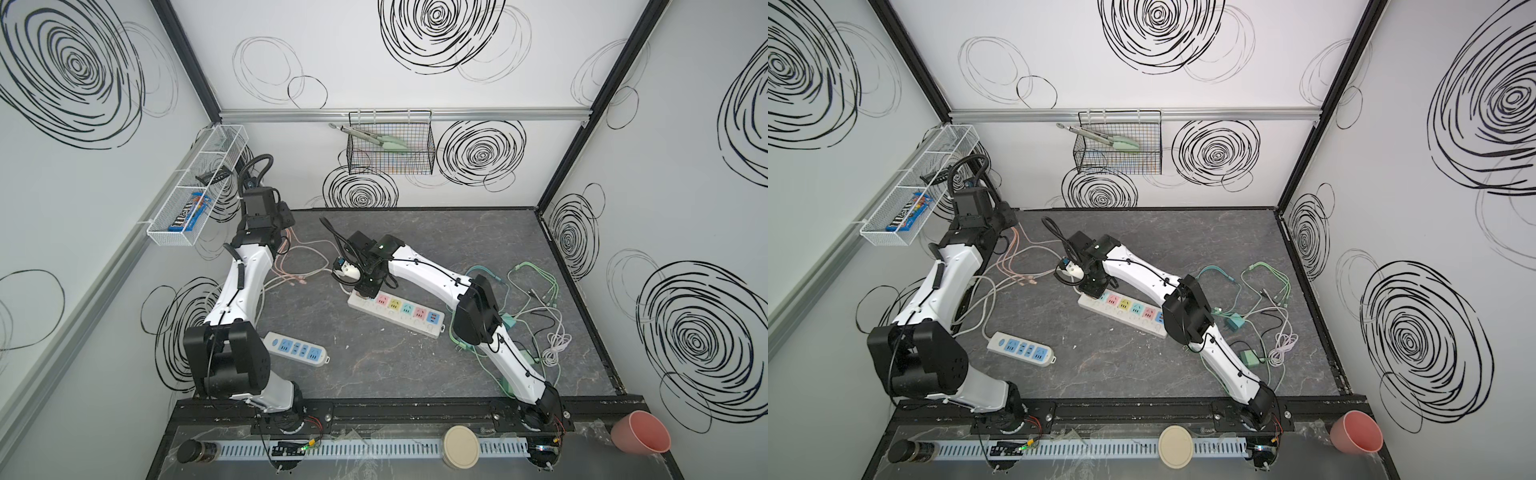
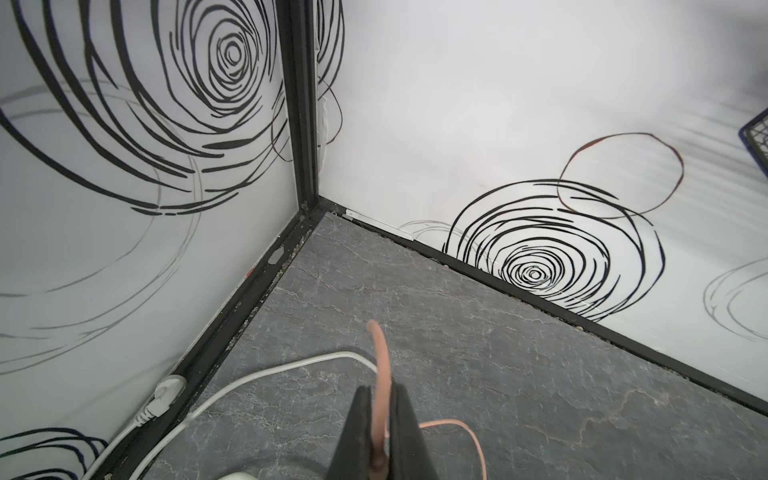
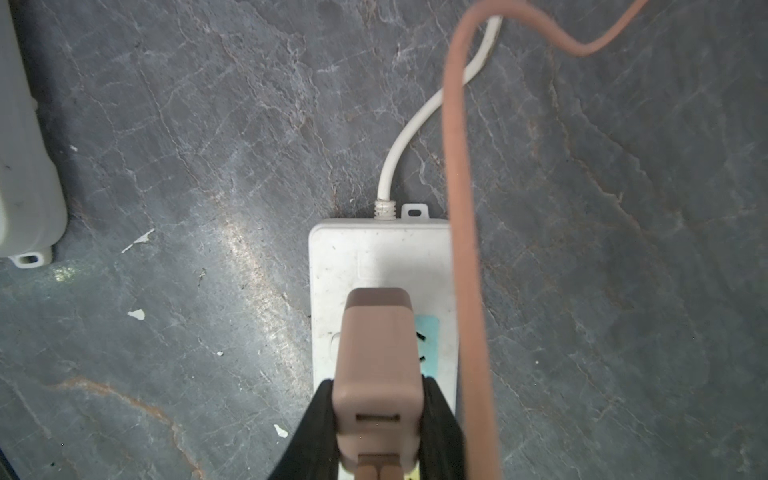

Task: Insert the plug
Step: 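Lower the peach charger block toward the teal socket with the right gripper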

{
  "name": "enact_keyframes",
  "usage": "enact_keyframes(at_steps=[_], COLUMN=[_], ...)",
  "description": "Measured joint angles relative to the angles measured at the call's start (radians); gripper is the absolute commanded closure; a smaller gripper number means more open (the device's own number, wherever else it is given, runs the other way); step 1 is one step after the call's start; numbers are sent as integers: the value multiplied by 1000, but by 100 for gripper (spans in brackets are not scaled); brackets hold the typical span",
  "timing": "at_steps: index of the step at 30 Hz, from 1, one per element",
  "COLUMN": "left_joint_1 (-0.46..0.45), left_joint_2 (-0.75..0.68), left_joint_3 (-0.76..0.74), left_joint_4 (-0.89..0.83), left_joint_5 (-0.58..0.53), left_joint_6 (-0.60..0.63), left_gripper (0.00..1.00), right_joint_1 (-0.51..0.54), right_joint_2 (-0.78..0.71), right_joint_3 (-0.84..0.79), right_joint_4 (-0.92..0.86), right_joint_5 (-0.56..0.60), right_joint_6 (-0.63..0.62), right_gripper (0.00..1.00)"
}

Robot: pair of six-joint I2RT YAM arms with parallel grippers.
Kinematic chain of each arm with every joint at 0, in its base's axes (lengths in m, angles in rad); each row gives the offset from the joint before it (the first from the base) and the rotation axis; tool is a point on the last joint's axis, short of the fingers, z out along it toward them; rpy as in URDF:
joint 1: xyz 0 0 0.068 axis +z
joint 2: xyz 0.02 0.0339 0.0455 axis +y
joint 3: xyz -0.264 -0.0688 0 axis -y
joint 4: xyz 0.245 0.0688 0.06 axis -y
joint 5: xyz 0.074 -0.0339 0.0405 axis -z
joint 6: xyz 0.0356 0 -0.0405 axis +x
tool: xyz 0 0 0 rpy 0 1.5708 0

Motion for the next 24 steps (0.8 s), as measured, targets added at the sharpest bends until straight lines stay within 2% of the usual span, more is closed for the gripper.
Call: enact_keyframes(at_steps=[24], left_joint_1=[1], left_joint_2=[2], left_joint_3=[-3], left_joint_4=[0], left_joint_5=[43], left_joint_6=[-3], left_gripper=[100], right_joint_1=[0], right_joint_2=[-8], right_joint_3=[1], right_joint_4=[-40], right_joint_5=[49], right_joint_6=[4], right_gripper=[100])
